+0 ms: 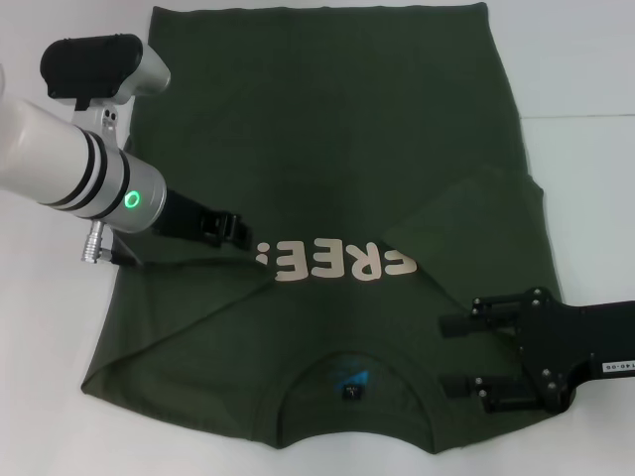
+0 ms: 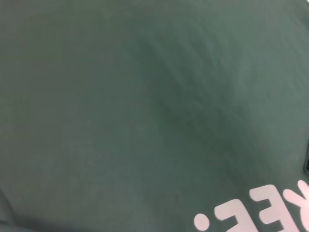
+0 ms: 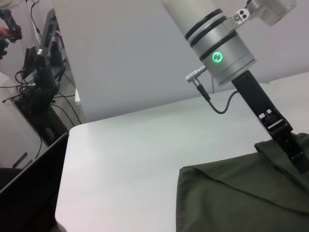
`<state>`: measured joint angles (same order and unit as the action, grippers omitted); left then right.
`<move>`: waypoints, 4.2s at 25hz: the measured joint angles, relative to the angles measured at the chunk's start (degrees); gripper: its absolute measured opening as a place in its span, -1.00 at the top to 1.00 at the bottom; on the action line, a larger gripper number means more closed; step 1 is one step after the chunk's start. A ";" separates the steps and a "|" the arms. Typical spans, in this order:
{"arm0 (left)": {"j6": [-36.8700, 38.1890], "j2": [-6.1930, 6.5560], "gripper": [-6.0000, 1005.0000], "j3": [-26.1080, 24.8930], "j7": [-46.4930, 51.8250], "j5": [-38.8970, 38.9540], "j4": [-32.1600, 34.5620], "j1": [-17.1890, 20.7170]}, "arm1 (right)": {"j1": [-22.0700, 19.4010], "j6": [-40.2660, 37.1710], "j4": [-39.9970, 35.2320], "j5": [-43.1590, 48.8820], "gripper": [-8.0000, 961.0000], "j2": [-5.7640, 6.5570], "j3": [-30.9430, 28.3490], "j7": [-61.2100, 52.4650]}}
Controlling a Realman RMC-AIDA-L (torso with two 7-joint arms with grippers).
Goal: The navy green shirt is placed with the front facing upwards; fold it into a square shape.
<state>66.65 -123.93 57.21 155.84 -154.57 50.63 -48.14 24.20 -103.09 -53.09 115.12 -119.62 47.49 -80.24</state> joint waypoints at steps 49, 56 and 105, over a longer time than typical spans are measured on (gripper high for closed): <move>-2.51 5.88 -0.84 -22.80 2.36 -2.48 -8.45 2.81 | 0.85 1.01 0.18 0.01 -0.39 0.00 0.59 -0.17; -3.75 5.78 -0.84 -22.83 2.32 -2.28 -10.59 1.67 | 0.80 0.89 0.18 0.01 -0.39 0.00 0.59 -0.32; -7.80 5.96 -0.83 -23.20 0.11 1.40 -11.12 2.21 | 1.81 1.23 0.15 0.10 -0.40 0.00 0.59 -0.21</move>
<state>58.86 -117.97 34.01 155.95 -153.17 39.52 -45.92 26.01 -101.86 -52.93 115.22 -119.62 48.08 -80.45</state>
